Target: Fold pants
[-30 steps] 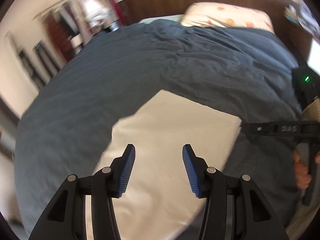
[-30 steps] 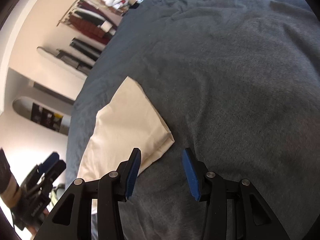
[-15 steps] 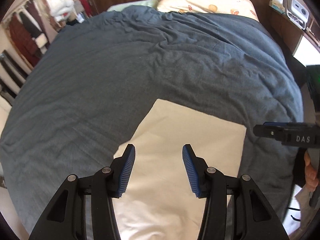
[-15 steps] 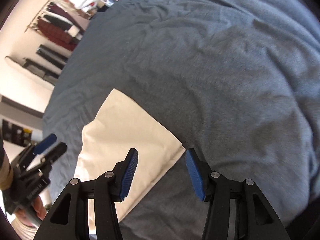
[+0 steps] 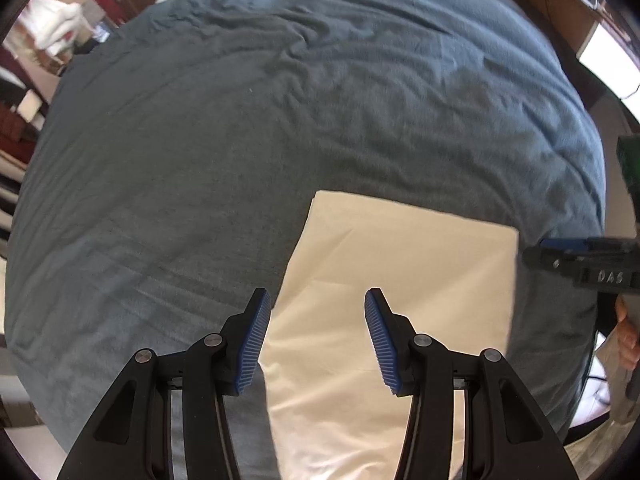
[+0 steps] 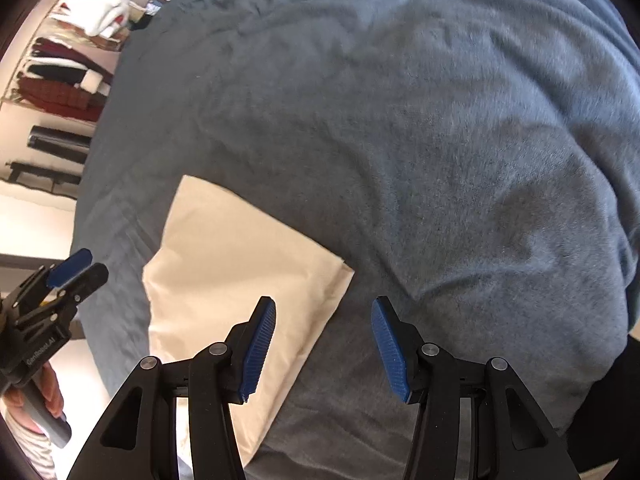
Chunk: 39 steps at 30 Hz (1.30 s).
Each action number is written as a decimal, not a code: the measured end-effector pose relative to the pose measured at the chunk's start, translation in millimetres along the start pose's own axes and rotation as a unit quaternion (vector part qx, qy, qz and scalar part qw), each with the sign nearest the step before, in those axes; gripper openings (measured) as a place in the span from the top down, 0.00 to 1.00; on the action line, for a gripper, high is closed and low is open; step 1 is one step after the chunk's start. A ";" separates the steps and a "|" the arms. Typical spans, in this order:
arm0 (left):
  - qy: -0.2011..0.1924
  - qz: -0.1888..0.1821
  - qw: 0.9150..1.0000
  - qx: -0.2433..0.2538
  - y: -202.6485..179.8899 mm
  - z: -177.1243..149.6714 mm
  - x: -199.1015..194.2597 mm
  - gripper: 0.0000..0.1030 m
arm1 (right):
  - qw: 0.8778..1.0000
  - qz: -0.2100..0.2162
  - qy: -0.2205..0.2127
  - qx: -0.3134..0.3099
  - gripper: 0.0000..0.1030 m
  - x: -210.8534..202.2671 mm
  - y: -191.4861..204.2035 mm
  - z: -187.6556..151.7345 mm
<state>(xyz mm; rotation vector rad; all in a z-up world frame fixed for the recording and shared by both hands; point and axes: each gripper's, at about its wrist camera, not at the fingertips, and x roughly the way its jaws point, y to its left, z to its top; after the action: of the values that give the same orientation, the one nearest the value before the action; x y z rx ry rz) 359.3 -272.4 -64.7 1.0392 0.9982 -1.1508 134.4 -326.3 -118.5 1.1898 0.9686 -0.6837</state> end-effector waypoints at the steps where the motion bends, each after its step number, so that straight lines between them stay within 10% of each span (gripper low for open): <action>1: 0.004 -0.004 1.000 0.008 1.6 2.5 4.8 0.53 | 1.000 -0.006 -0.001 0.005 0.50 3.0 -0.8 0.9; 18: 0.022 -0.126 0.991 0.030 32.3 68.4 87.1 0.68 | 0.998 -0.059 0.014 0.035 0.50 38.6 3.4 11.4; 39: 0.069 -0.151 0.984 0.061 35.4 76.0 149.3 0.73 | 0.997 -0.070 0.038 0.001 0.52 72.0 20.2 11.9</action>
<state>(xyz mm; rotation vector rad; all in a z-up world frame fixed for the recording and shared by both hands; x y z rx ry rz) 419.9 -374.5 -188.1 1.1006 1.2397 -1.4161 187.0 -329.0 -173.0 1.1636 1.1230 -0.7562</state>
